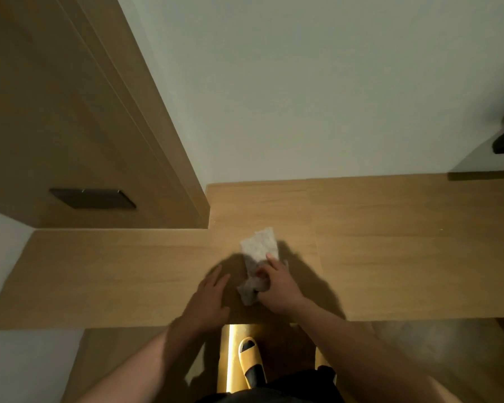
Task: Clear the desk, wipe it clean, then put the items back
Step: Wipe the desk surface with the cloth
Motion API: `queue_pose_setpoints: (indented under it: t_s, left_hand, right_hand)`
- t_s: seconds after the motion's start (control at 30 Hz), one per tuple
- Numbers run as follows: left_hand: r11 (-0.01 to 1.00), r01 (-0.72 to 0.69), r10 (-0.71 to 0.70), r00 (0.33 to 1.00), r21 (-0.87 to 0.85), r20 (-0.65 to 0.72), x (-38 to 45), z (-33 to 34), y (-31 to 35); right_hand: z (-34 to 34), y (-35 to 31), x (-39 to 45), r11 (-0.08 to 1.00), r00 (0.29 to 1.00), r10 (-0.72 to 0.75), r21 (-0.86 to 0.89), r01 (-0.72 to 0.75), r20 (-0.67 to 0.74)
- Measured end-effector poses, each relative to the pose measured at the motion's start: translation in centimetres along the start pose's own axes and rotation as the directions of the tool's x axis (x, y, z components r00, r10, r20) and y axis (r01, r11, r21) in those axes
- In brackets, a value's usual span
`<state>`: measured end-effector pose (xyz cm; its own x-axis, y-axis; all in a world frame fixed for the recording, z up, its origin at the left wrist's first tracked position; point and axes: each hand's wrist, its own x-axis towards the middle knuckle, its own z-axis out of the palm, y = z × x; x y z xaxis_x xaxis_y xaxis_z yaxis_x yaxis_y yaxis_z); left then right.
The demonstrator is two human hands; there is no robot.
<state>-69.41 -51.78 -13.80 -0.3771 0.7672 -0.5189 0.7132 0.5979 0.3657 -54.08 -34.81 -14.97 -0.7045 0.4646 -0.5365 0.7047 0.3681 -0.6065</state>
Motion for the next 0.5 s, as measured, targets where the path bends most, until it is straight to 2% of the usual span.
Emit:
queue_pose_setpoints:
  t_s: [0.1, 0.17, 0.37, 0.5]
  left_hand:
    - [0.999, -0.041, 0.041, 0.999, 0.023, -0.024, 1.4, -0.4, 2.1]
    - [0.998, -0.055, 0.055, 0.998, 0.038, -0.012, 2.7, -0.1, 3.5]
    - [1.0, 0.019, -0.02, 0.995, 0.007, 0.098, 6.0, 2.4, 8.0]
    - [1.0, 0.0, 0.0, 0.997, 0.001, 0.076, 7.8, 3.3, 10.9]
  right_hand:
    - [-1.8, 1.3, -1.6, 0.994, 0.993, -0.087, 0.066, 0.092, -0.086]
    - [-3.2, 3.6, -2.9, 0.993, 0.987, -0.081, 0.075, 0.093, -0.142]
    - [-6.7, 12.0, -7.6, 0.97, 0.942, 0.242, 0.021, -0.244, -0.231]
    - [-7.9, 15.2, -10.6, 0.939, 0.912, 0.329, -0.022, -0.344, -0.243]
